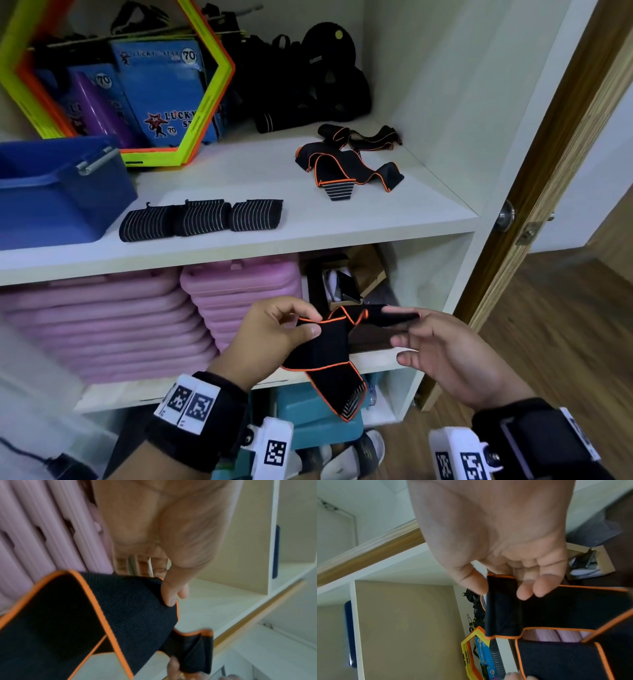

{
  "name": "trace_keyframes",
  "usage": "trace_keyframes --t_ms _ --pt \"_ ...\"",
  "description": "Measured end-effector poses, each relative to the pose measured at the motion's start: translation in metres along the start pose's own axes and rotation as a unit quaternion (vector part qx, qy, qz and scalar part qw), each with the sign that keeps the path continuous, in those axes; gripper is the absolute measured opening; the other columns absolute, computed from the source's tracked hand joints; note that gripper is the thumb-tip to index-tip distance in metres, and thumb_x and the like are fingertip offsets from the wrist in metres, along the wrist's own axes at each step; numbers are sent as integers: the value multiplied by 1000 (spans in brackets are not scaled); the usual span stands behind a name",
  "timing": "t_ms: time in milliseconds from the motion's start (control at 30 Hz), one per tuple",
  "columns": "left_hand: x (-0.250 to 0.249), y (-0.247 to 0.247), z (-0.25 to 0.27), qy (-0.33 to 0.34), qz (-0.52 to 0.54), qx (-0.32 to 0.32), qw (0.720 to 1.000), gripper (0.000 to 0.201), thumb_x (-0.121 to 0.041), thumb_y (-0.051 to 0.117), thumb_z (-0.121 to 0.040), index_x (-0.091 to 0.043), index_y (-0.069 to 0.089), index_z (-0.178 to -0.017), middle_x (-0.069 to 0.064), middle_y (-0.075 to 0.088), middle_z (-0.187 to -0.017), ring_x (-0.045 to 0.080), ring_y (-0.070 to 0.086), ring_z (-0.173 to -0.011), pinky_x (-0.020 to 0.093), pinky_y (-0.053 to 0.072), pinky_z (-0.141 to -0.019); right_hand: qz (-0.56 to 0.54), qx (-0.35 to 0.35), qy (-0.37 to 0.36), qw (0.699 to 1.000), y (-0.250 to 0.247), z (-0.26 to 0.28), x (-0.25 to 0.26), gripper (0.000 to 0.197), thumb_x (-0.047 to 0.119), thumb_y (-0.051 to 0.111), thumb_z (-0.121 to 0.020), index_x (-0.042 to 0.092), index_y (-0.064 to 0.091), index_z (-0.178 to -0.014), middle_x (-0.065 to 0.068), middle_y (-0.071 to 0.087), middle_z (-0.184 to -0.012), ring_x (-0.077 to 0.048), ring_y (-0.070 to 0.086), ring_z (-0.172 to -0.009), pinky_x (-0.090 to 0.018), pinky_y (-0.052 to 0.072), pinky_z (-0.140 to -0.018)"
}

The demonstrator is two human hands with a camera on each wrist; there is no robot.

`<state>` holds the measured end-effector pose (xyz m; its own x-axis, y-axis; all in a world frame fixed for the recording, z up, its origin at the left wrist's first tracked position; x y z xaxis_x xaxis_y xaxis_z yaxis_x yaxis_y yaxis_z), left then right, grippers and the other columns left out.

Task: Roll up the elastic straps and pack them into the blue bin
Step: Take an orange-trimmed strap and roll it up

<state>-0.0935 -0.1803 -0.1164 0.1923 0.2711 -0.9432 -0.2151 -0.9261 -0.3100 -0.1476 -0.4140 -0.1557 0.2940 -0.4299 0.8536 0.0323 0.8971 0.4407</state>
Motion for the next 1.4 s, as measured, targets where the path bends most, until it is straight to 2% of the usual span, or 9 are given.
trace_keyframes --t_ms 67,233,367,500,667,867,1033,1133,1400 --pt "-8 -4 1 30 -36 -38 998 27 0 79 -78 -27 76 -82 -8 76 -87 5 68 -85 18 49 -84 20 36 -17 999 7 1 2 45 0 67 -66 -6 65 -110 -15 66 -99 -18 58 -76 -32 44 -63" --pt "-23 -2 0 120 -184 -61 974 37 -3 64 -92 -27 68 -119 -17 64 -101 -5 60 -96 7 41 -86 270 -20 -127 954 7 9 23 18 17 65 -95 0 69 -89 -4 49 -68 -9 44 -60 -22 39 -59" --pt "-15 5 -2 130 -235 -52 962 35 0 55 -94 -22 70 -116 -11 52 -91 0 54 -87 16 41 -78 397 -38 -201 895 17 13 32 13 17 72 -89 12 74 -76 -5 60 -83 -12 57 -74 -18 42 -71" --pt "-14 5 1 112 -246 -82 959 16 -8 65 -91 -23 69 -94 -9 60 -89 7 59 -85 24 44 -79 334 17 -210 919 34 15 27 11 13 69 -92 12 76 -83 -9 70 -86 -14 65 -81 -31 49 -76" --pt "-7 -2 1 44 -148 -124 980 17 -25 74 -87 -23 62 -75 -8 61 -58 4 51 -51 25 41 -55 202 6 -204 958 41 10 21 13 3 60 -95 6 70 -88 -4 73 -78 -11 67 -74 -21 51 -69" --pt "-13 3 0 38 21 -90 995 45 -5 65 -93 -39 55 -122 -3 70 -83 17 65 -75 36 52 -77 137 -15 -197 971 43 0 15 8 -3 62 -92 -2 70 -93 0 71 -70 -8 65 -63 -18 50 -60" --pt "-10 14 -2 2 61 -52 997 44 -2 52 -96 -39 67 -116 9 72 -101 27 66 -89 56 53 -89 159 -65 -207 963 42 -5 13 5 0 67 -90 1 71 -87 0 70 -69 -8 63 -62 -21 50 -58" --pt "-6 16 -2 -27 135 -49 989 42 -6 52 -85 -25 68 -119 8 73 -103 30 64 -96 54 50 -97 178 -91 -213 956 40 -7 14 11 4 71 -88 10 72 -80 1 67 -66 -12 61 -62 -31 50 -60" --pt "-19 18 1 -13 186 -53 981 24 -1 51 -98 -9 67 -114 -2 68 -80 8 59 -70 22 47 -65 246 -170 -250 921 39 -5 24 21 12 84 -76 15 66 -87 -9 68 -76 -27 65 -69 -38 55 -68"
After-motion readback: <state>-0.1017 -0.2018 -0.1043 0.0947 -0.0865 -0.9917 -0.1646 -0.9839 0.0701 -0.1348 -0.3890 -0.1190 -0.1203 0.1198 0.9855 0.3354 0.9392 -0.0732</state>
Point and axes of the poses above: each hand's wrist, its own z-axis away from the middle knuckle, its own y-axis out of the palm, x = y × z, the point moved 9 cm from there along -z, towards the middle knuckle
